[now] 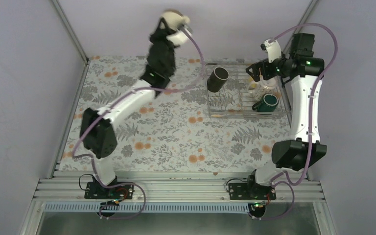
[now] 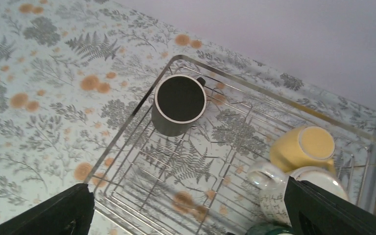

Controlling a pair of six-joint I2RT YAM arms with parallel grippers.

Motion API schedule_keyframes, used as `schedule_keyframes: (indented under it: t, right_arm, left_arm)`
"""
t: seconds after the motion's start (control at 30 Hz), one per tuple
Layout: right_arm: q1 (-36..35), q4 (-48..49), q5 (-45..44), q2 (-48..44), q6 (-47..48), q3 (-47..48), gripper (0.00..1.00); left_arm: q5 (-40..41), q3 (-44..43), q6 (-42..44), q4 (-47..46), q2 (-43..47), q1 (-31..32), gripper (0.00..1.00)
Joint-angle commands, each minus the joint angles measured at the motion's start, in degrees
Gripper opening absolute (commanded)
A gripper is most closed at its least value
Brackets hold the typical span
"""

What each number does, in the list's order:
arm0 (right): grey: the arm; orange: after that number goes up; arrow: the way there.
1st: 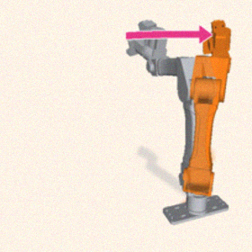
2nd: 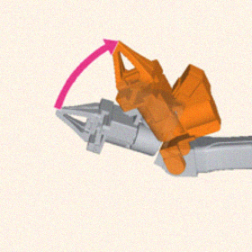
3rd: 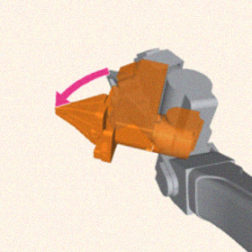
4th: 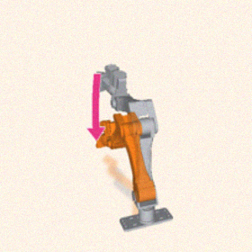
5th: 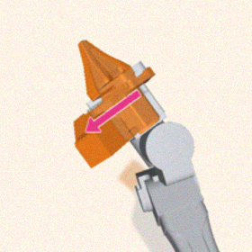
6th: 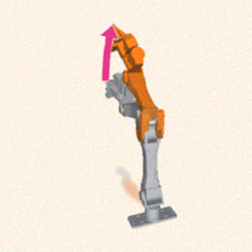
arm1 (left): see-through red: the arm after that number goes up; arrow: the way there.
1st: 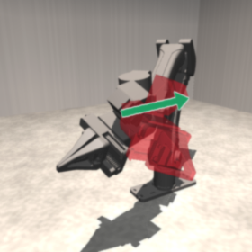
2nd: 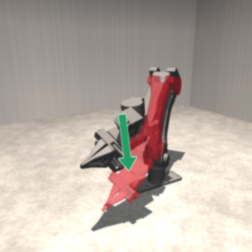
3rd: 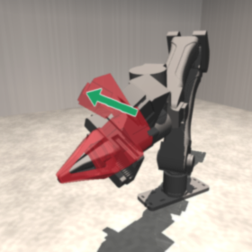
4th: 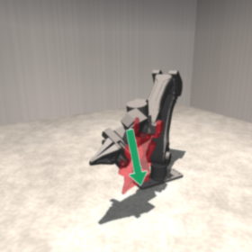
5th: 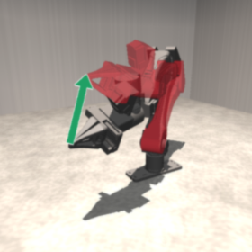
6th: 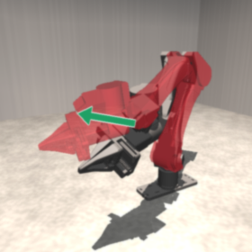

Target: Unload the cups from the dish rack

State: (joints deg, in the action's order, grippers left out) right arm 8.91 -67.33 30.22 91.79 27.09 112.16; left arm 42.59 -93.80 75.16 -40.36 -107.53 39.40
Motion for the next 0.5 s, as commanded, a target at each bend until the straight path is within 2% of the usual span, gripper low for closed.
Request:
schedule_keyframes:
  t: [0.0, 0.13, 0.23, 0.33, 0.47]
  right_arm:
    - [-3.5, 2.1, -8.4, 2.9, 3.8, 1.5, 1.0]
    - [-5.7, 3.2, -10.7, 7.3, 2.6, 3.5, 1.0]
    - [-6.7, 4.0, -10.5, 9.7, 1.4, 5.2, 1.0]
    - [-7.7, 5.1, -9.6, 12.1, 0.4, 5.8, 1.0]
    - [-8.8, 6.5, -8.9, 15.4, -0.7, 5.7, 1.0]
  left_arm:
    - [-4.4, -11.9, -25.3, 45.0, 6.1, -7.0, 0.02]
    - [-9.1, -15.0, -26.8, 58.0, 8.1, -13.1, 0.02]
    - [-15.5, -19.7, -28.5, 70.4, 7.5, -19.3, 0.02]
    - [-25.1, -30.3, -31.2, 84.8, 2.5, -27.2, 0.02]
    - [-33.1, -43.3, -31.9, 96.7, -4.9, -37.0, 0.02]
